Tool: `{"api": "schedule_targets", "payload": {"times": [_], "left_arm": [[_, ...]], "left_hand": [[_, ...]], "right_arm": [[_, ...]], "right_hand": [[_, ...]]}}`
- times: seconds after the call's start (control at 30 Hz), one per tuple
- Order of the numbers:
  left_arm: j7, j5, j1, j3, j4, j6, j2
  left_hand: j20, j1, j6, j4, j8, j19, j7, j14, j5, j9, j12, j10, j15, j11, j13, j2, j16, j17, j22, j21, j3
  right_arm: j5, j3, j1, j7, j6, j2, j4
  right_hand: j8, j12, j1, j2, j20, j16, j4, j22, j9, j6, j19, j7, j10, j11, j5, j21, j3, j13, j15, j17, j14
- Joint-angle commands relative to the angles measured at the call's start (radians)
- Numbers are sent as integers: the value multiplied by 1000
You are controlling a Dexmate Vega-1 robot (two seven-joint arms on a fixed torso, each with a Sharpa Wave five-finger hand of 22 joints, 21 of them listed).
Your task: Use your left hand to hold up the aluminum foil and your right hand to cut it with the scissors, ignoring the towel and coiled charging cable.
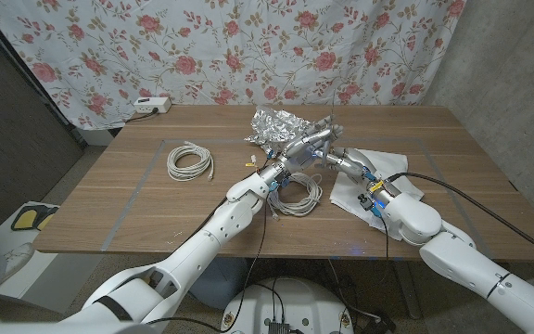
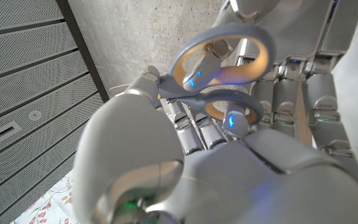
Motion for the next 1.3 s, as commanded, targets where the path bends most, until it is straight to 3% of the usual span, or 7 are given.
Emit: {"api": "schedule_targets", "payload": {"times": [0.03, 0.17, 0.43, 0.6, 0.7, 0.93, 1.3], "left_arm": [[-23, -30, 8, 0, 3, 27, -20], [-23, -29, 9, -1, 6, 25, -23], [-30, -17, 5, -2, 17, 4, -29], [-21, -2, 2, -3, 12, -11, -24], [-19, 7, -2, -3, 5, -16, -16], [-14, 15, -6, -4, -10, -20, -1], [-19, 10, -7, -8, -12, -22, 7]], "left_hand": [[3, 3, -1, 8, -1, -1, -4, -29, 8, 4, 8, 49, -28, -50, 5, 8, 8, 5, 2, -2, 6], [3, 4, -1, 9, 0, -1, -4, -29, 8, 4, 7, 49, -27, -50, 6, 8, 9, 6, 2, -2, 6], [3, 4, 1, 10, 1, -2, -4, -30, 8, 4, 6, 49, -27, -50, 9, 8, 12, 9, 2, -2, 7], [4, 5, 3, 10, 2, -2, -4, -30, 8, 5, 6, 50, -28, -50, 10, 8, 13, 10, 2, -2, 8], [5, 4, 6, 12, 3, -3, -4, -29, 8, 5, 6, 52, -26, -50, 11, 7, 15, 12, 2, -2, 7], [5, 3, 7, 12, 4, -4, -5, -30, 7, 5, 6, 53, -26, -50, 13, 6, 17, 13, 2, -2, 6], [7, 3, 8, 13, 4, -5, -5, -30, 7, 5, 4, 53, -27, -49, 15, 6, 19, 16, 2, -2, 7]], "right_arm": [[-22, 2, -10, -41, -16, 16, -3], [-22, 5, -13, -51, -23, 18, -7], [-16, 3, -18, -60, -33, 25, -13], [12, 1, -14, -34, -32, 24, -11], [28, 3, -16, -32, -31, 28, -5], [56, 6, -20, -18, -32, 26, -2], [56, 8, -19, -5, -32, 11, -8]], "right_hand": [[56, 11, 15, 0, -18, 13, 1, 5, 37, 49, 5, -9, 31, -10, 12, 5, -10, 6, -43, 12, 22], [111, 20, 21, -2, -17, 23, 3, 6, 79, 91, 11, -11, 66, -13, 19, 7, -17, 12, -59, 20, 46], [157, 16, -3, -15, -4, 30, 17, 7, 145, 53, 27, 9, 72, 5, 20, 13, -39, 20, -37, 27, 69], [203, 18, 44, 21, -12, 59, 4, 9, 207, 19, 64, 18, 89, 11, 21, 27, -19, 31, -71, 42, 128], [249, 68, 90, 54, -34, 98, -6, 13, 263, -21, 104, 5, 205, -18, -3, 47, -1, 52, -111, 72, 186], [274, 167, 117, 77, -65, 163, -8, 31, 247, -17, 167, -6, 349, -86, -23, 90, 6, 116, -175, 130, 302], [300, 349, 141, 83, -76, 286, -9, 89, 266, -9, 198, -25, 414, -116, -29, 170, -2, 306, -181, 278, 473]]}}
